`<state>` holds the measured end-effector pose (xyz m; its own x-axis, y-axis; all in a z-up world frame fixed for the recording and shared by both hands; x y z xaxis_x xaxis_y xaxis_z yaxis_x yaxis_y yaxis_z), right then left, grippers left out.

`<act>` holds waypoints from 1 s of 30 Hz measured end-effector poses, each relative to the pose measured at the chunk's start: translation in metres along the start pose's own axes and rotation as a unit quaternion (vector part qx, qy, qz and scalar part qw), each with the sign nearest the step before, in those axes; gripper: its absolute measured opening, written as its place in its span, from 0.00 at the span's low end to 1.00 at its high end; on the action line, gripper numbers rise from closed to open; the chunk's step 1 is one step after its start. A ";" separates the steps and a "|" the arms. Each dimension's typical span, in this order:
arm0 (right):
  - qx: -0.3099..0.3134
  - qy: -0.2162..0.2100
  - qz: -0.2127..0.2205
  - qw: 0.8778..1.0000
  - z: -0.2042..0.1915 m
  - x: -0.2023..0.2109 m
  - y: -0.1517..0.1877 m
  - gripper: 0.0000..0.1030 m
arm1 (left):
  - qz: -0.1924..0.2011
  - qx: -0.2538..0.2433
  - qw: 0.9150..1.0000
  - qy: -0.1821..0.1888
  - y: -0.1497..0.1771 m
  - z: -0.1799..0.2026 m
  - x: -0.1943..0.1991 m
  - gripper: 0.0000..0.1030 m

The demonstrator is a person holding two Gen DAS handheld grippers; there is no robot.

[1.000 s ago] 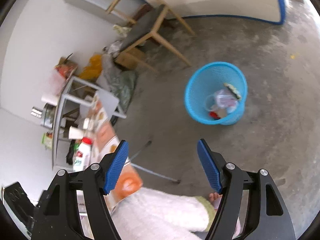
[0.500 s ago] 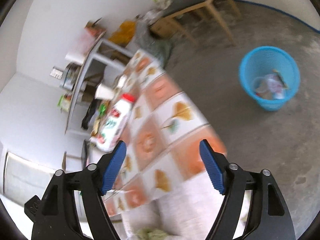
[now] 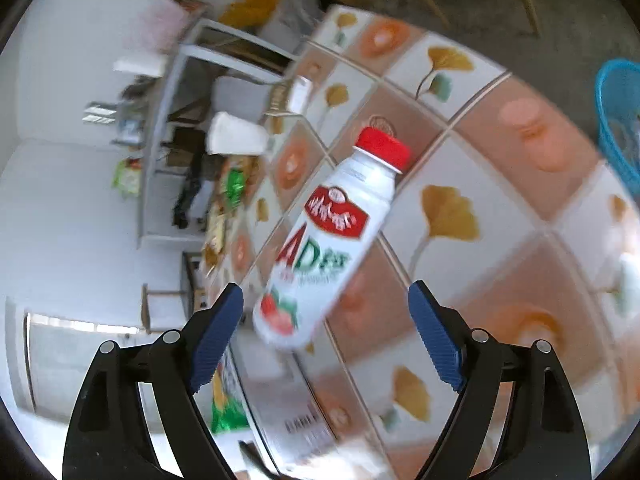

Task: Collect trash
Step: 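Grasp the white AD milk bottle with the right tool, then grasp the white cable box with the left tool while the right holds the bottle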

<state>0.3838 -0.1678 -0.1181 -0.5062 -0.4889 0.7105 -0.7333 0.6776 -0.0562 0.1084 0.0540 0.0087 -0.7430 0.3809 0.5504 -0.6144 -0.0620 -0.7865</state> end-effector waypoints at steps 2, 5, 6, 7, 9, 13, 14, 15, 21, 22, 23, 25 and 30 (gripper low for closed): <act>-0.015 0.020 -0.001 1.000 -0.005 -0.019 -0.008 0.78 | -0.003 0.004 1.000 -0.002 0.003 -0.004 -0.001 0.60; -0.013 0.050 -0.004 0.999 -0.011 -0.043 -0.017 0.78 | -0.009 0.006 1.000 -0.003 0.006 -0.010 -0.006 0.60; -0.012 0.060 -0.004 0.998 -0.010 -0.047 -0.017 0.79 | -0.011 0.007 1.000 -0.004 0.007 -0.011 -0.007 0.60; -0.006 0.073 -0.004 0.997 -0.009 -0.053 -0.018 0.79 | -0.015 0.008 1.000 -0.004 0.010 -0.012 -0.010 0.60; 0.020 0.087 0.009 0.996 -0.011 -0.052 -0.019 0.80 | -0.021 0.005 1.000 -0.006 0.013 -0.010 -0.017 0.60; 0.083 0.099 0.009 0.992 -0.013 -0.053 -0.020 0.68 | -0.021 -0.022 0.999 -0.029 0.021 -0.004 -0.033 0.60; 0.099 0.096 0.005 0.990 -0.013 -0.053 -0.020 0.67 | -0.020 -0.030 0.999 -0.036 0.022 -0.002 -0.037 0.60; 0.109 0.093 0.001 0.990 -0.013 -0.053 -0.020 0.67 | -0.019 -0.042 0.998 -0.046 0.023 0.000 -0.042 0.60; 0.193 0.102 -0.020 0.976 -0.002 -0.031 -0.004 0.66 | -0.012 -0.110 0.990 -0.085 0.027 0.018 -0.070 0.60; 0.214 0.110 -0.023 0.970 0.003 -0.022 0.002 0.66 | -0.013 -0.115 0.990 -0.076 0.028 0.022 -0.074 0.60; 0.230 0.116 -0.026 0.966 0.007 -0.014 0.007 0.66 | -0.013 -0.118 0.991 -0.069 0.028 0.026 -0.077 0.60; 0.256 0.133 -0.025 0.957 0.016 0.000 0.017 0.65 | -0.018 -0.126 0.991 -0.041 0.030 0.035 -0.082 0.60; 0.299 0.179 -0.009 0.937 0.039 0.033 0.040 0.64 | -0.040 -0.113 0.992 0.030 0.035 0.052 -0.093 0.60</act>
Point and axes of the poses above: each gripper's, at about its wrist camera, not at the fingertips, and x roughly against the way its jaws point, z to its right, y to its underside, the point moved 6 cm from there along -x, roughly the way its jaws point
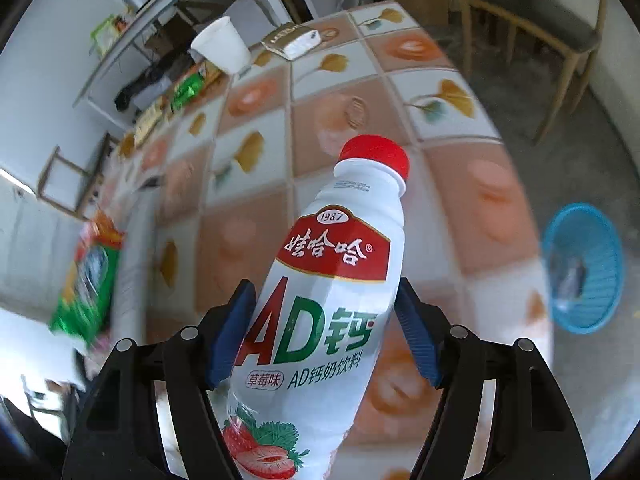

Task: Collect trash
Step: 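Grasp the white cable box with the left tool while the right holds the bottle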

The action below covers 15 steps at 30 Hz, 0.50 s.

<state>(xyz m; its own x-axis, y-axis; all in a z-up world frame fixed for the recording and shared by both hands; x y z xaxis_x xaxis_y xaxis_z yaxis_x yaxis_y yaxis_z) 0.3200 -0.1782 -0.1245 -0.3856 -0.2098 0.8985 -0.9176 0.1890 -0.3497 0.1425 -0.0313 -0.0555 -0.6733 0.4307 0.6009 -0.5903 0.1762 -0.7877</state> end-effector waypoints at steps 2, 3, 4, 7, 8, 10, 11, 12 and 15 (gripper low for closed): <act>0.017 0.019 0.006 1.000 0.000 0.006 0.011 0.64 | 0.001 0.014 1.000 -0.002 -0.001 -0.003 -0.001 0.60; 0.024 0.025 0.010 0.999 -0.001 0.006 0.014 0.64 | 0.000 0.020 1.000 -0.010 -0.001 -0.007 -0.002 0.60; 0.031 0.033 0.014 0.999 -0.002 0.008 0.019 0.64 | -0.003 0.029 0.999 -0.022 -0.002 -0.011 -0.003 0.63; 0.036 0.039 0.018 0.998 -0.003 0.004 0.030 0.64 | -0.015 0.058 0.996 -0.067 -0.003 -0.027 -0.011 0.77; 0.033 0.036 0.015 0.999 -0.002 0.001 0.033 0.64 | -0.021 0.066 0.994 -0.080 -0.004 -0.031 -0.014 0.79; 0.023 0.020 0.016 0.999 0.002 0.003 0.037 0.63 | -0.035 0.088 0.991 -0.092 -0.006 -0.041 -0.023 0.81; 0.017 0.014 0.019 1.000 0.004 0.003 0.038 0.63 | -0.046 0.098 0.990 -0.091 -0.007 -0.044 -0.029 0.81; 0.013 0.011 0.021 1.000 0.004 0.003 0.038 0.63 | -0.055 0.107 0.989 -0.088 -0.007 -0.046 -0.034 0.82; -0.001 -0.004 0.021 1.000 0.006 0.003 0.039 0.63 | -0.077 0.126 0.984 -0.096 -0.010 -0.051 -0.051 0.82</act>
Point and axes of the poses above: each gripper's, at about its wrist camera, not at the fingertips, and x roughly against the way its jaws point, z to its right, y to its underside, the point moved 6 cm from there along -x, roughly the way its jaws point
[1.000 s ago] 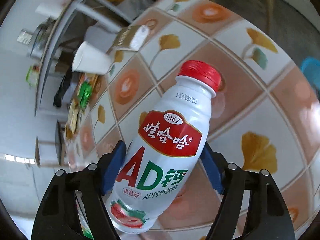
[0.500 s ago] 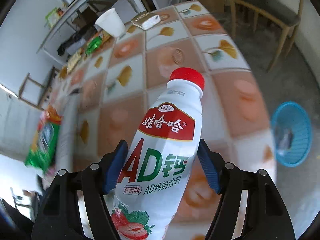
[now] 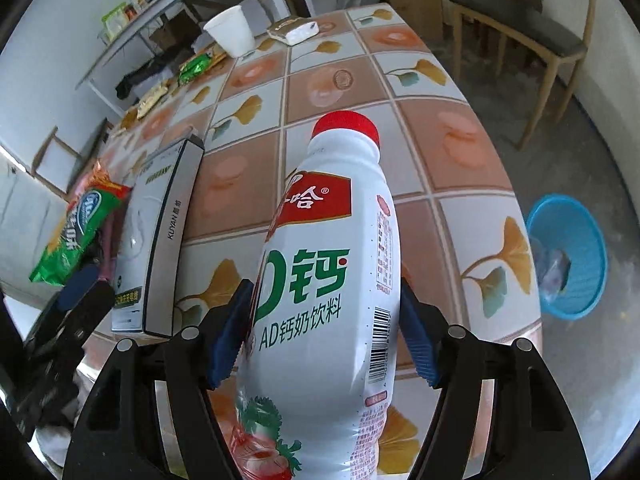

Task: Collect trash
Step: 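Grasp the white cable box with the left tool while the right holds the bottle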

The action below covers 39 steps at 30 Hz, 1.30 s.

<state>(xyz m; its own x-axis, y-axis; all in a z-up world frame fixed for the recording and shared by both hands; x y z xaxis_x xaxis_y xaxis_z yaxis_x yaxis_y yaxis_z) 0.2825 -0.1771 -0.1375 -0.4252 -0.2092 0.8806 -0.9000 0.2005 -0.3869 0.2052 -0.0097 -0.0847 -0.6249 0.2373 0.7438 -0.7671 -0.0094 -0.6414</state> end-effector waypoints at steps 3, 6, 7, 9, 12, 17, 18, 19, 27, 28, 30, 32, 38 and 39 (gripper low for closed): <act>0.007 0.004 0.003 1.000 -0.003 0.001 0.001 0.63 | -0.011 0.006 1.000 -0.017 -0.005 0.004 -0.013 0.82; 0.013 0.004 0.004 1.000 -0.006 0.001 0.002 0.63 | -0.014 -0.009 0.999 -0.038 -0.010 0.013 -0.025 0.86; 0.012 0.002 0.005 1.000 -0.005 0.001 0.003 0.63 | -0.014 -0.013 0.999 -0.044 -0.012 0.015 -0.027 0.86; 0.007 -0.005 0.005 1.000 -0.004 0.001 0.003 0.63 | -0.013 -0.025 0.997 -0.067 -0.016 0.018 -0.034 0.88; 0.007 -0.011 0.006 1.000 -0.003 0.002 0.003 0.63 | -0.012 -0.046 0.994 -0.099 -0.019 0.018 -0.043 0.88; 0.013 -0.020 0.006 1.000 0.000 0.003 0.004 0.63 | -0.012 -0.070 0.990 -0.124 -0.019 0.017 -0.048 0.88; 0.013 -0.022 0.006 1.000 0.001 0.004 0.004 0.63 | -0.016 -0.074 0.988 -0.132 -0.018 0.016 -0.049 0.88; 0.013 -0.023 0.006 1.000 0.002 0.004 0.004 0.63 | -0.018 -0.074 0.987 -0.140 -0.017 0.012 -0.049 0.88; 0.011 -0.036 0.009 0.999 0.005 0.006 0.005 0.63 | -0.052 -0.043 0.989 -0.134 -0.008 -0.007 -0.059 0.85; 0.012 -0.036 0.009 0.999 0.005 0.006 0.005 0.63 | -0.050 -0.039 0.989 -0.130 -0.007 -0.008 -0.057 0.85; 0.012 -0.035 0.008 0.999 0.005 0.006 0.005 0.63 | -0.047 -0.042 0.990 -0.125 -0.003 -0.007 -0.053 0.84; 0.013 -0.036 0.006 0.999 0.006 0.007 0.006 0.63 | -0.051 -0.052 0.991 -0.114 0.008 -0.003 -0.045 0.84; 0.013 -0.053 -0.005 0.998 0.011 0.014 0.016 0.63 | -0.086 -0.090 0.989 -0.082 0.048 0.012 -0.012 0.85; 0.012 -0.060 -0.007 0.998 0.011 0.015 0.018 0.63 | -0.092 -0.091 0.989 -0.073 0.054 0.013 -0.007 0.85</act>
Point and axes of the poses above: each gripper's, at about its wrist camera, not at the fingertips, and x roughly against the way its jaws point, z to its right, y to its underside, the point moved 6 cm from there along -x, roughly the way its jaws point
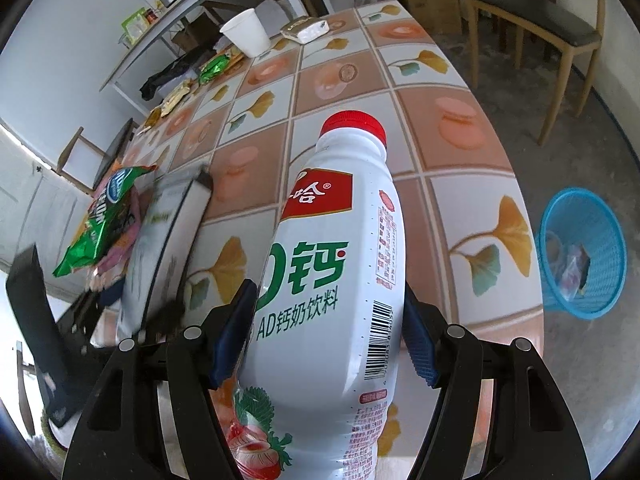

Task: Collect trash
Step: 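Grasp the white cable box with the left tool while the right holds the bottle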

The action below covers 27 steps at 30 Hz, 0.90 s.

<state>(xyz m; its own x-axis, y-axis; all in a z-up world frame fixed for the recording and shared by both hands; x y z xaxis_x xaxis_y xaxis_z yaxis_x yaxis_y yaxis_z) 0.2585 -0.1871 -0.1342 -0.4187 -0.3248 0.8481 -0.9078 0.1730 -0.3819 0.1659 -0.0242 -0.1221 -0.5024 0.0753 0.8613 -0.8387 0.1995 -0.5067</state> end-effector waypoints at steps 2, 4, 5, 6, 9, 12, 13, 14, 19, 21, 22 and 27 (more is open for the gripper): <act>-0.004 -0.011 -0.004 1.000 0.001 0.002 0.003 0.63 | -0.012 0.005 1.000 0.022 0.010 0.001 0.008 0.85; -0.009 -0.018 -0.007 1.000 0.001 0.003 0.005 0.63 | -0.013 0.021 0.999 0.041 0.012 -0.001 0.014 0.87; -0.012 -0.023 -0.009 1.000 0.001 0.003 0.004 0.64 | -0.011 0.027 0.999 0.044 0.011 -0.002 0.015 0.88; -0.016 -0.026 -0.009 0.999 0.001 0.003 0.004 0.64 | -0.008 0.035 0.998 0.047 0.008 -0.004 0.015 0.88; -0.027 -0.033 -0.013 0.999 0.002 0.003 0.002 0.66 | -0.004 0.051 0.998 0.044 -0.001 -0.008 0.012 0.89; -0.024 -0.020 -0.016 0.999 0.001 0.002 -0.001 0.67 | -0.002 0.062 0.997 0.040 -0.008 -0.011 0.008 0.89; -0.023 -0.015 -0.017 0.999 0.001 0.001 -0.002 0.67 | 0.001 0.063 0.997 0.038 -0.011 -0.011 0.005 0.89; -0.021 -0.010 -0.019 1.000 0.000 0.001 -0.004 0.67 | 0.003 0.060 0.998 0.034 -0.013 -0.010 0.003 0.89; -0.015 0.012 -0.019 1.000 -0.003 -0.005 -0.011 0.67 | 0.011 0.048 0.999 0.021 -0.018 -0.007 -0.004 0.89; -0.011 0.023 -0.017 1.000 -0.004 -0.006 -0.011 0.67 | 0.012 0.047 0.999 0.020 -0.018 -0.007 -0.006 0.89; -0.009 0.028 -0.016 0.999 -0.004 -0.007 -0.011 0.67 | 0.015 0.046 0.999 0.016 -0.018 -0.007 -0.006 0.87; -0.005 0.036 -0.016 0.999 -0.006 -0.011 -0.010 0.65 | 0.021 0.046 0.999 0.012 -0.020 -0.008 -0.006 0.81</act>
<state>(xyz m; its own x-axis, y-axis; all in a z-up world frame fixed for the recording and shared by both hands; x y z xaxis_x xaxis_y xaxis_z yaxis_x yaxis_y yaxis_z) 0.2722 -0.1794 -0.1370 -0.3860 -0.2633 0.8841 -0.9205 0.1726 -0.3505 0.1877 -0.0213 -0.1168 -0.5336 0.1046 0.8393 -0.8332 0.1051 -0.5428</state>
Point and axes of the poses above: each gripper's, at about its wrist camera, not at the fingertips, and x roughly against the way its jaws point, z to its right, y to its underside, the point moved 6 cm from there along -x, roughly the way its jaws point
